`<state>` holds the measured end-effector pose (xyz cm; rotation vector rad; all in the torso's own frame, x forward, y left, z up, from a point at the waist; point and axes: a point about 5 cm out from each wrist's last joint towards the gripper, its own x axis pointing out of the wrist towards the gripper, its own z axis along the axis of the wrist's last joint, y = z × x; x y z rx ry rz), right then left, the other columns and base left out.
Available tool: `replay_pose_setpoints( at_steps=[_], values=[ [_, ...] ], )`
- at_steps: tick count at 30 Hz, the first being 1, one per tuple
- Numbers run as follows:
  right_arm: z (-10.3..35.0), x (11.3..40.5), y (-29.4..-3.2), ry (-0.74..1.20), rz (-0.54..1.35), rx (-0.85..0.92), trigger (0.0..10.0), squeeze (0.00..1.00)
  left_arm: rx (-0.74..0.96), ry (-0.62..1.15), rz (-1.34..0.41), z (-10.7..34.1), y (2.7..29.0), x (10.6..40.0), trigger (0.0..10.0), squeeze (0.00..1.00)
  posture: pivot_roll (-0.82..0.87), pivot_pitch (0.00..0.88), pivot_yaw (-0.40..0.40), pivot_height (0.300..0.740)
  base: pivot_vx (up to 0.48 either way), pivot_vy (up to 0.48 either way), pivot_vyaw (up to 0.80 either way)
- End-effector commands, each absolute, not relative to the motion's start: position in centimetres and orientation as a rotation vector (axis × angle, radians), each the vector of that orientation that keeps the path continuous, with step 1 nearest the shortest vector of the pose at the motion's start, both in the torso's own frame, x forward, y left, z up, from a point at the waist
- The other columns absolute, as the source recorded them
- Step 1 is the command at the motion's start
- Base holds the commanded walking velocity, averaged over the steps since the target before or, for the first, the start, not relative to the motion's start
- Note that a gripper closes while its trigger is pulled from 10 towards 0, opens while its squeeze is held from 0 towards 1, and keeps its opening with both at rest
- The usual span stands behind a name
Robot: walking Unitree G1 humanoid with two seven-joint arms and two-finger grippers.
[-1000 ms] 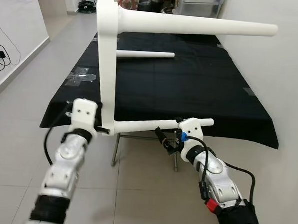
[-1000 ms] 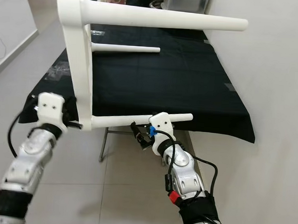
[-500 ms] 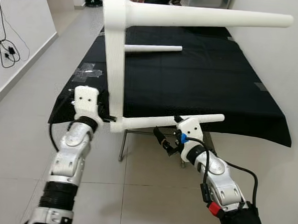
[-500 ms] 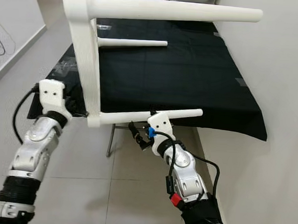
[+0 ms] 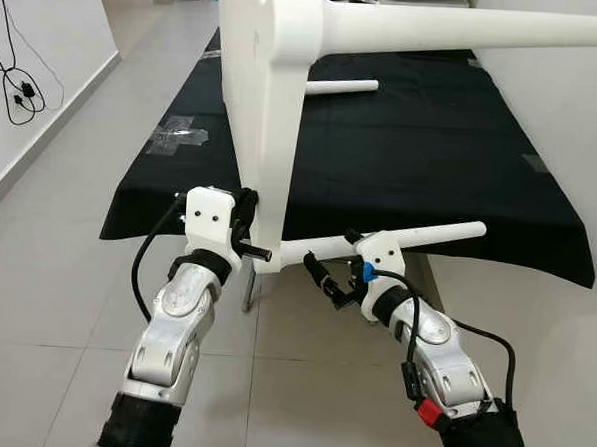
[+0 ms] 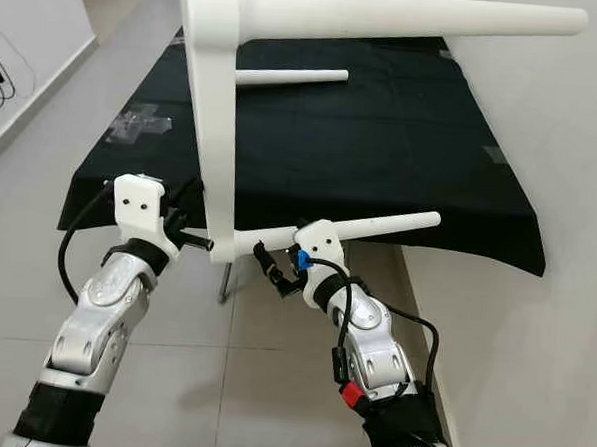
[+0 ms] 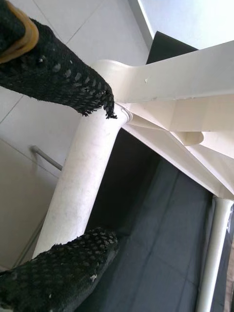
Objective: Building children table
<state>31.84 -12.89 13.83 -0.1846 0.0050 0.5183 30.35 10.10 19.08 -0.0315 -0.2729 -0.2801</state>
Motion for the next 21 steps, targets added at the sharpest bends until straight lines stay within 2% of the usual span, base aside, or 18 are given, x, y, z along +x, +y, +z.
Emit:
replay_pose_setpoints(
  at_steps=[1, 2, 5, 7, 10, 11, 12, 14, 21],
  values=[
    [13.5, 31.5, -12.9, 0.022, 0.522, -0.155, 10.0, 0.00, -0.020, -0.269, -0.273, 19.0, 9.6, 29.7, 10.0, 0.00, -0.07, 0.146, 0.003, 0.740, 0.000, 0.000, 0.00],
    [13.5, 31.5, -12.9, 0.022, 0.522, -0.155, 10.0, 0.00, -0.020, -0.269, -0.273, 19.0, 9.6, 29.7, 10.0, 0.00, -0.07, 0.146, 0.003, 0.740, 0.000, 0.000, 0.00],
    [13.5, 31.5, -12.9, 0.025, 0.522, -0.145, 10.0, 0.00, 0.033, -0.420, -0.213, 21.3, 9.8, 28.2, 10.0, 0.00, -0.07, 0.146, 0.017, 0.740, 0.000, 0.000, 0.00],
    [13.5, 31.5, -12.9, 0.026, 0.521, -0.142, 10.0, 0.00, 0.032, -0.434, -0.222, 21.7, 9.6, 27.8, 10.0, 0.00, -0.07, 0.146, 0.018, 0.740, 0.000, 0.000, 0.00],
    [13.5, 31.5, -12.9, 0.027, 0.520, -0.141, 10.0, 0.00, 0.027, -0.432, -0.232, 21.8, 9.4, 27.5, 10.0, 0.00, -0.07, 0.146, 0.017, 0.740, 0.000, 0.000, 0.00],
    [13.5, 31.5, -12.9, 0.027, 0.521, -0.140, 10.0, 0.00, 0.011, -0.382, -0.329, 20.9, 8.2, 27.0, 10.0, 0.00, -0.07, 0.145, 0.016, 0.740, 0.000, 0.000, 0.00],
    [13.5, 31.5, -12.9, 0.027, 0.521, -0.140, 10.0, 0.00, 0.011, -0.382, -0.329, 20.9, 8.2, 27.0, 10.0, 0.00, -0.07, 0.145, 0.016, 0.740, 0.000, 0.000, 0.00],
    [13.5, 31.5, -12.9, 0.028, 0.522, -0.138, 10.0, 0.00, -0.014, -0.320, -0.470, 19.7, 6.5, 26.0, 10.0, 0.00, -0.07, 0.145, 0.017, 0.740, 0.000, 0.000, 0.00],
    [13.5, 31.4, -12.9, 0.028, 0.522, -0.135, 10.0, 0.00, -0.033, -0.274, -0.523, 19.2, 6.2, 26.3, 10.0, 0.00, -0.07, 0.148, 0.019, 0.740, 0.000, 0.000, 0.00]
  ],
)
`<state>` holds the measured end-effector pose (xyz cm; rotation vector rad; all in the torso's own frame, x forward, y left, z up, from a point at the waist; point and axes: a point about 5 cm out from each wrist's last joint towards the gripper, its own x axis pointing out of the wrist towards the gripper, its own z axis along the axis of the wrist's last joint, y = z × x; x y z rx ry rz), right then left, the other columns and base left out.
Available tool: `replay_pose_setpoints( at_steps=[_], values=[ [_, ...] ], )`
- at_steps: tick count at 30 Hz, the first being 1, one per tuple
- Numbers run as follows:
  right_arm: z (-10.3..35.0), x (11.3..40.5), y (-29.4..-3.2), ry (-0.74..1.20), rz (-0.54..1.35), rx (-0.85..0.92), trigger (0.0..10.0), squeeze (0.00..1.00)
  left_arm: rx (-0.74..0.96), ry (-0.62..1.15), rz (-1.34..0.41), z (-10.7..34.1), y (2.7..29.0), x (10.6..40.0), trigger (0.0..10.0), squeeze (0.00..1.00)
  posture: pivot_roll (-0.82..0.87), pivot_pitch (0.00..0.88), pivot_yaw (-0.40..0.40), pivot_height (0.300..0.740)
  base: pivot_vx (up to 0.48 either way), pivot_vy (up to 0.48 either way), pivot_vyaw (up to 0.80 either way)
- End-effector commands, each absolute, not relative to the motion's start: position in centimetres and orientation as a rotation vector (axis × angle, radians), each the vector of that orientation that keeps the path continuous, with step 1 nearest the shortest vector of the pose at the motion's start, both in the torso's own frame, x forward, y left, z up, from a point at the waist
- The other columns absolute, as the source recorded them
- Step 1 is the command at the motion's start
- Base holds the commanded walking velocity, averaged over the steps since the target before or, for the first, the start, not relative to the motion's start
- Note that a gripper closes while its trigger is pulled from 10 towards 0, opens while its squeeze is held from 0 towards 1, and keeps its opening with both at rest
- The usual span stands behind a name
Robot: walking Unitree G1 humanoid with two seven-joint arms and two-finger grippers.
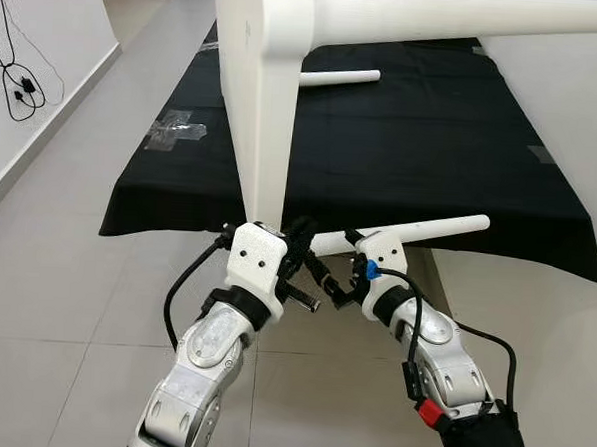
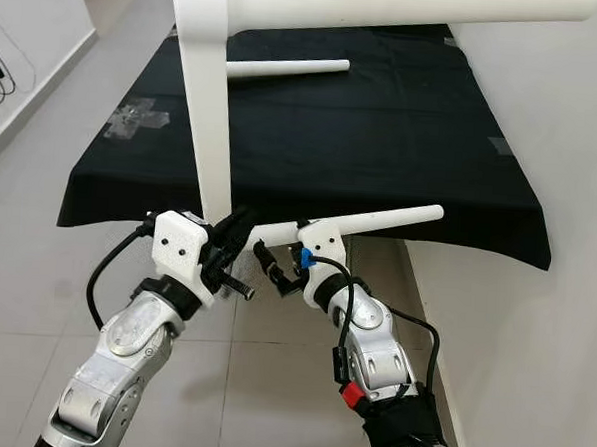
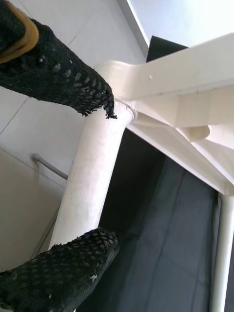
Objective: Building children table
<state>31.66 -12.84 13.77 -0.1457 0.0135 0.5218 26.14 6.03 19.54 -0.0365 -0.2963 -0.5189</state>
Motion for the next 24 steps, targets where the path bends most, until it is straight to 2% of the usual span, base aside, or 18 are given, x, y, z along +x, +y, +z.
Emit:
replay_pose_setpoints(
  at_steps=[1, 7, 9, 10, 15, 18, 19, 21, 24],
  values=[
    [13.5, 31.4, -12.9, 0.028, 0.521, -0.135, 10.0, 0.00, -0.026, -0.270, -0.513, 19.2, 6.4, 26.8, 10.0, 0.00, -0.07, 0.148, 0.019, 0.740, 0.000, 0.000, 0.00],
    [13.6, 31.4, -12.9, 0.027, 0.519, -0.137, 10.0, 0.00, 0.003, -0.269, -0.442, 19.5, 7.3, 28.7, 10.0, 0.00, -0.08, 0.152, 0.020, 0.740, 0.000, 0.000, 0.00],
    [13.7, 31.3, -12.9, 0.025, 0.518, -0.138, 10.0, 0.00, 0.002, -0.264, -0.409, 19.5, 7.9, 29.5, 10.0, 0.00, -0.08, 0.156, 0.021, 0.740, 0.000, 0.000, 0.00],
    [13.8, 31.2, -12.9, 0.022, 0.515, -0.139, 10.0, 0.00, -0.002, -0.252, -0.364, 19.5, 9.2, 31.3, 10.0, 0.00, -0.09, 0.163, 0.025, 0.740, 0.000, 0.000, 0.00],
    [13.8, 31.0, -12.9, 0.020, 0.512, -0.139, 10.0, 0.00, 0.001, -0.254, -0.339, 19.9, 10.4, 32.8, 10.0, 0.00, -0.10, 0.167, 0.029, 0.740, 0.000, 0.000, 0.00],
    [13.8, 30.8, -13.1, 0.023, 0.504, -0.138, 10.0, 0.00, 0.055, -0.310, -0.269, 22.0, 12.8, 34.4, 10.0, 0.00, -0.11, 0.172, 0.032, 0.740, 0.000, 0.000, 0.00],
    [13.8, 30.8, -13.1, 0.023, 0.504, -0.138, 10.0, 0.00, 0.055, -0.310, -0.269, 22.0, 12.8, 34.4, 10.0, 0.00, -0.11, 0.172, 0.032, 0.740, 0.000, 0.000, 0.00],
    [13.7, 30.7, -13.2, 0.027, 0.500, -0.138, 10.0, 0.00, 0.097, -0.348, -0.181, 23.6, 15.6, 35.4, 10.0, 0.00, -0.11, 0.167, 0.029, 0.740, 0.000, 0.000, 0.00],
    [13.7, 30.7, -13.2, 0.028, 0.499, -0.140, 10.0, 0.00, 0.114, -0.361, -0.141, 24.2, 17.0, 35.7, 10.0, 0.00, -0.11, 0.165, 0.027, 0.740, 0.000, 0.000, 0.00]
  ],
)
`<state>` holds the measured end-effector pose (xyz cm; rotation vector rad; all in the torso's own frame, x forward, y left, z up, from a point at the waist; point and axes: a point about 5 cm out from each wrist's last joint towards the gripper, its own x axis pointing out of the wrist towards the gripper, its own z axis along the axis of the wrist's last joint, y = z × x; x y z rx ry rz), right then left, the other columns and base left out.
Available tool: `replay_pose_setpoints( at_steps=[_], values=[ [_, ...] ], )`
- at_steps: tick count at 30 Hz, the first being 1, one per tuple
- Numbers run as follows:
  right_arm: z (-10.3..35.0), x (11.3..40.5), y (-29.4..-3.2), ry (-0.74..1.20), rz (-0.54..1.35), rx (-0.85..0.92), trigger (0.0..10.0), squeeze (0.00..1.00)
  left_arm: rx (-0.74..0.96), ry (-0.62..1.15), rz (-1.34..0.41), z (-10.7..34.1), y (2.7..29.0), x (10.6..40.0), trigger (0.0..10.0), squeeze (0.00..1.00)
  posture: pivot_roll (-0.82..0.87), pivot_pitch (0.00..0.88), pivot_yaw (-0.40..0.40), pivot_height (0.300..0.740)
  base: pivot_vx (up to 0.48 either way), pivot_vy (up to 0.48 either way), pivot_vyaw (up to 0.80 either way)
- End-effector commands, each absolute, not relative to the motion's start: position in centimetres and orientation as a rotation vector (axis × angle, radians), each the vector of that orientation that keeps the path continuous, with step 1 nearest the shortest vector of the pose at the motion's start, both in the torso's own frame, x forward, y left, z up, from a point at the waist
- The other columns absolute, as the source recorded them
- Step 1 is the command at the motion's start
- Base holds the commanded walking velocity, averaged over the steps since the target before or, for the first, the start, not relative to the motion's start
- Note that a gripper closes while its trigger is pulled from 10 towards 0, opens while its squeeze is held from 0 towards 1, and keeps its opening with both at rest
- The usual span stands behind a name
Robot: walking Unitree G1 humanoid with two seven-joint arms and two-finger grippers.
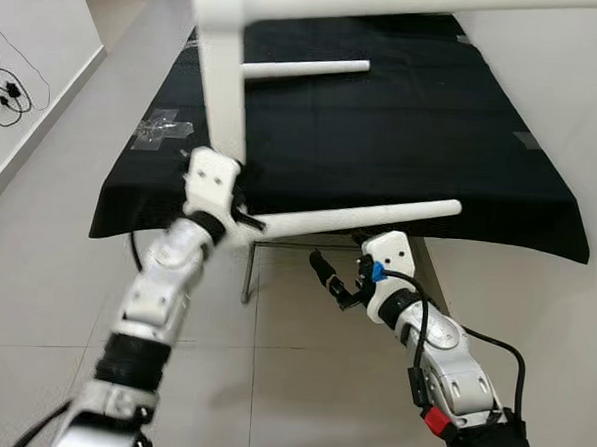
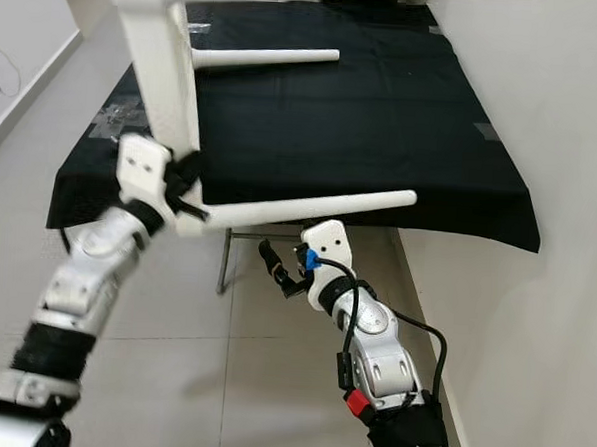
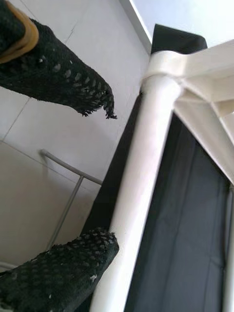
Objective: Building children table
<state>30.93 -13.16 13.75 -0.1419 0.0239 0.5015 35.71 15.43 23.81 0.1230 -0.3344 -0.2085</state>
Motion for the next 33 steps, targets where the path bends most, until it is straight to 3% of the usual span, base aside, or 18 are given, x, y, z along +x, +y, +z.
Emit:
replay_pose_setpoints(
  at_steps=[1, 2, 3, 7, 9, 16, 21, 22, 28, 33],
  values=[
    [13.7, 30.7, -13.2, 0.029, 0.499, -0.141, 10.0, 0.00, 0.127, -0.370, -0.107, 24.7, 18.1, 35.9, 10.0, 0.00, -0.11, 0.165, 0.027, 0.740, 0.000, 0.000, 0.00],
    [13.7, 30.7, -13.2, 0.029, 0.499, -0.141, 10.0, 0.00, 0.127, -0.370, -0.107, 24.7, 18.1, 35.9, 10.0, 0.00, -0.11, 0.165, 0.027, 0.740, 0.000, 0.000, 0.00],
    [13.6, 30.6, -13.3, 0.033, 0.499, -0.145, 10.0, 0.00, 0.160, -0.384, -0.023, 25.8, 21.3, 36.2, 10.0, 0.00, -0.11, 0.155, 0.021, 0.740, 0.000, 0.000, 0.00],
    [13.6, 30.6, -13.3, 0.034, 0.499, -0.146, 10.0, 0.00, 0.174, -0.390, 0.007, 26.2, 22.4, 36.2, 10.0, 0.00, -0.11, 0.154, 0.021, 0.740, 0.000, 0.000, 0.00],
    [13.5, 30.6, -13.3, 0.038, 0.497, -0.147, 10.0, 0.00, 0.204, -0.407, 0.067, 27.1, 24.8, 36.2, 10.0, 0.00, -0.11, 0.148, 0.021, 0.740, 0.000, 0.000, 0.00],
    [13.5, 30.6, -13.3, 0.042, 0.496, -0.145, 10.0, 0.00, 0.210, -0.434, 0.109, 27.9, 26.3, 36.1, 10.0, 0.00, -0.11, 0.141, 0.020, 0.740, 0.000, 0.000, 0.00],
    [13.5, 30.6, -13.3, 0.043, 0.496, -0.149, 10.0, 0.00, 0.155, -0.426, 0.028, 26.3, 23.8, 36.2, 10.0, 0.00, -0.11, 0.143, 0.021, 0.740, 0.000, 0.000, 0.00],
    [13.6, 30.6, -13.3, 0.041, 0.496, -0.152, 10.0, 0.00, 0.116, -0.414, -0.063, 25.3, 21.8, 36.1, 10.0, 0.00, -0.11, 0.144, 0.022, 0.740, 0.000, 0.000, 0.00],
    [13.8, 30.8, -13.3, 0.026, 0.496, -0.164, 10.0, 0.00, 0.044, -0.379, -0.248, 23.1, 17.2, 34.8, 10.0, 0.00, -0.10, 0.146, 0.024, 0.740, 0.000, 0.000, 0.00],
    [14.0, 30.9, -13.3, 0.013, 0.494, -0.176, 10.0, 0.00, 0.000, -0.354, -0.300, 21.7, 15.3, 33.6, 10.0, 0.00, -0.09, 0.147, 0.026, 0.740, 0.000, 0.000, 0.00]
  ],
)
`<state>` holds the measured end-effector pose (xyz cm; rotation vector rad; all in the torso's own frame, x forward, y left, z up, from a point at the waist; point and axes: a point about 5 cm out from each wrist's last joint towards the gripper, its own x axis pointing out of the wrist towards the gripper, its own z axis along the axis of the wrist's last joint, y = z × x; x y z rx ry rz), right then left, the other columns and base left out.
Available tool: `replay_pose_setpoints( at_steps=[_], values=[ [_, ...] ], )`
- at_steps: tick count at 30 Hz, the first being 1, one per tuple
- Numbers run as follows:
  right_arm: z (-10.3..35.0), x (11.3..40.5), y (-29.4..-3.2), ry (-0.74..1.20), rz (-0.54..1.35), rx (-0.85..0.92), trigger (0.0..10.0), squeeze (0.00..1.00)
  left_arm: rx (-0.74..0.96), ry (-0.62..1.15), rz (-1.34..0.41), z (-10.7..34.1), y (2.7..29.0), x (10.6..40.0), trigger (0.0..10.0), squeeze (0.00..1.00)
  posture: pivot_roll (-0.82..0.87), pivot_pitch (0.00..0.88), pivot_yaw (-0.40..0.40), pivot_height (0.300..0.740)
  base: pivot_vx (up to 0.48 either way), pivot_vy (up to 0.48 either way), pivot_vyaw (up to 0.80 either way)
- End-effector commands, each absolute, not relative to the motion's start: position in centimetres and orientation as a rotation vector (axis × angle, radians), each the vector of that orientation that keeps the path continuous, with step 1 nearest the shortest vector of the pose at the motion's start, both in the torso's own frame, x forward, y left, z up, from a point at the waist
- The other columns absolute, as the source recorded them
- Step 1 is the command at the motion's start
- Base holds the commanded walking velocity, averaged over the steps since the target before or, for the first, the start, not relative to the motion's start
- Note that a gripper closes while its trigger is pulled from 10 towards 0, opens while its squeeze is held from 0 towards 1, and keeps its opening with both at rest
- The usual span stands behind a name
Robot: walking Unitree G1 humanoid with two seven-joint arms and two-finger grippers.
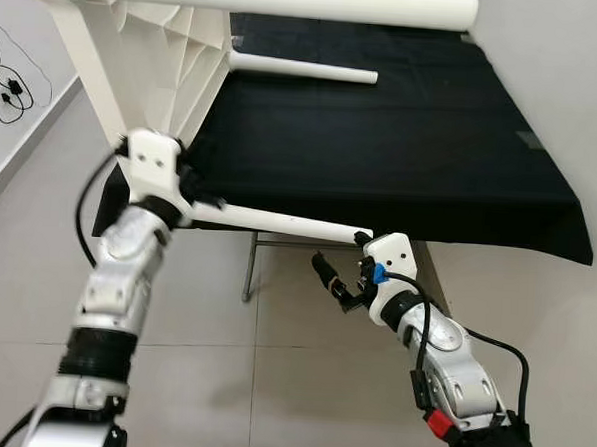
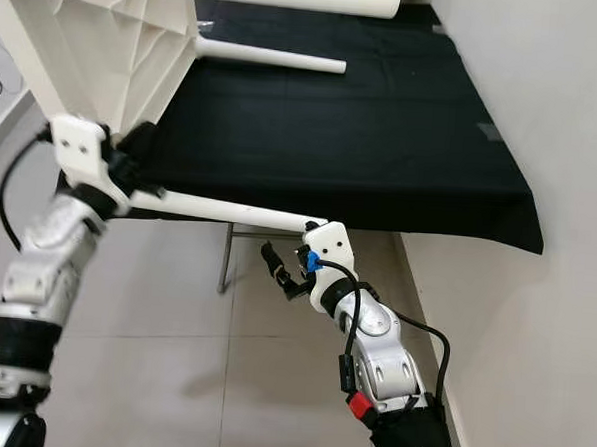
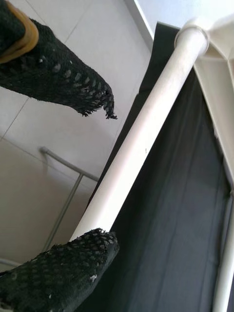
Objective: Building children table
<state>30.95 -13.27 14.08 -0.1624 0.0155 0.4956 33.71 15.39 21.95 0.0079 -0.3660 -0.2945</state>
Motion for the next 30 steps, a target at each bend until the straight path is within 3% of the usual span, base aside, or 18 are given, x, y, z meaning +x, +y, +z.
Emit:
replay_pose_setpoints(
  at_steps=[1, 5, 14, 27, 30],
  values=[
    [14.2, 31.0, -13.2, 0.002, 0.496, -0.188, 10.0, 0.00, 0.001, -0.328, -0.330, 20.7, 14.3, 32.7, 10.0, 0.00, -0.09, 0.147, 0.030, 0.740, 0.000, 0.000, 0.00],
    [14.3, 30.9, -13.0, -0.016, 0.524, -0.208, 10.0, 0.00, 0.004, -0.258, -0.375, 18.5, 12.7, 29.8, 10.0, 0.00, -0.07, 0.145, 0.038, 0.740, 0.000, 0.000, 0.00],
    [14.3, 31.0, -12.6, -0.038, 0.566, -0.219, 10.0, 0.00, -0.031, -0.152, -0.251, 15.8, 14.5, 25.4, 10.0, 0.00, -0.04, 0.133, 0.037, 0.740, 0.212, 0.000, 0.53],
    [13.8, 31.0, -12.1, -0.007, 0.624, -0.304, 10.0, 0.00, -0.017, -0.107, -0.266, 15.3, 13.9, 24.5, 10.0, 0.00, -0.05, 0.127, 0.046, 0.740, 0.392, 0.000, 0.80],
    [13.7, 31.0, -12.1, -0.002, 0.622, -0.307, 10.0, 0.00, -0.018, -0.104, -0.267, 15.3, 13.9, 24.5, 10.0, 0.00, -0.05, 0.127, 0.046, 0.740, 0.390, 0.000, 0.00]
  ],
)
